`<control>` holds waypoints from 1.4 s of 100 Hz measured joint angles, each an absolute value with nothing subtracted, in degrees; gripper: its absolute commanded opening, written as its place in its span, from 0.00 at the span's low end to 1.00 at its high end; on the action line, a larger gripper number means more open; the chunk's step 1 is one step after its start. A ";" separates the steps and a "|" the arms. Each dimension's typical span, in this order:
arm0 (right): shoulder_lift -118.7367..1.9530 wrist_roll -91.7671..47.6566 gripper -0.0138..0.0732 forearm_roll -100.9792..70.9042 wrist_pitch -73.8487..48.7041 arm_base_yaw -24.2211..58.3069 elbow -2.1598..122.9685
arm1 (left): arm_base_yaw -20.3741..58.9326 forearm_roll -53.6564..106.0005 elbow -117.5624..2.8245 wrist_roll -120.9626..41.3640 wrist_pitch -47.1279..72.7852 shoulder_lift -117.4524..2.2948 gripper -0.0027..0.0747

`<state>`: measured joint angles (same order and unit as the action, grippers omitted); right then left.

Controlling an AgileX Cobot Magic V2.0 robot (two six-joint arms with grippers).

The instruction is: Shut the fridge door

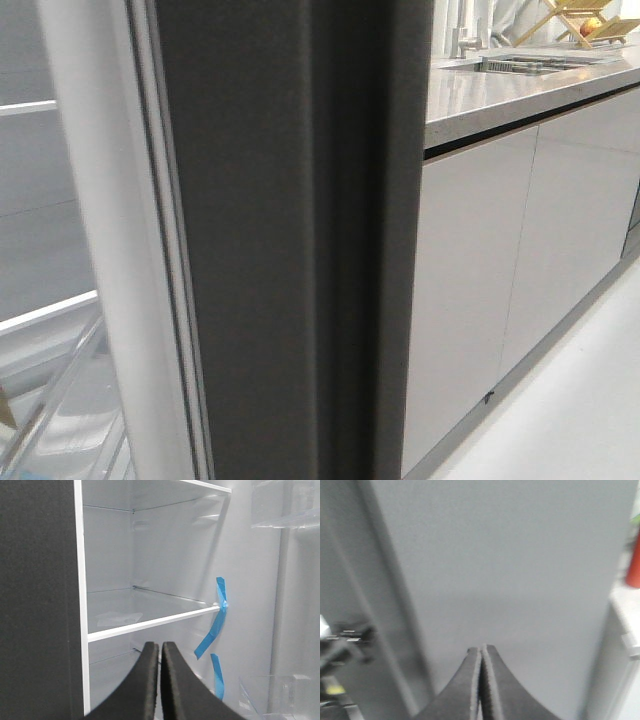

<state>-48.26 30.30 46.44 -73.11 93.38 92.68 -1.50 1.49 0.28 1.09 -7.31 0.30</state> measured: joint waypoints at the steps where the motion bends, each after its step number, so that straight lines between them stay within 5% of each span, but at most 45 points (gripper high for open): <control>1: -48.77 30.30 0.10 46.97 -73.11 93.38 92.68 | -1.50 1.49 0.28 1.09 -7.31 0.30 0.01; 140: -58.12 31.00 0.10 54.48 -67.97 93.38 93.34 | -1.50 1.49 0.28 1.09 -7.31 0.30 0.01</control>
<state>-58.12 31.00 54.48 -67.97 93.38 93.34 -1.50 1.49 0.28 1.09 -7.31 0.30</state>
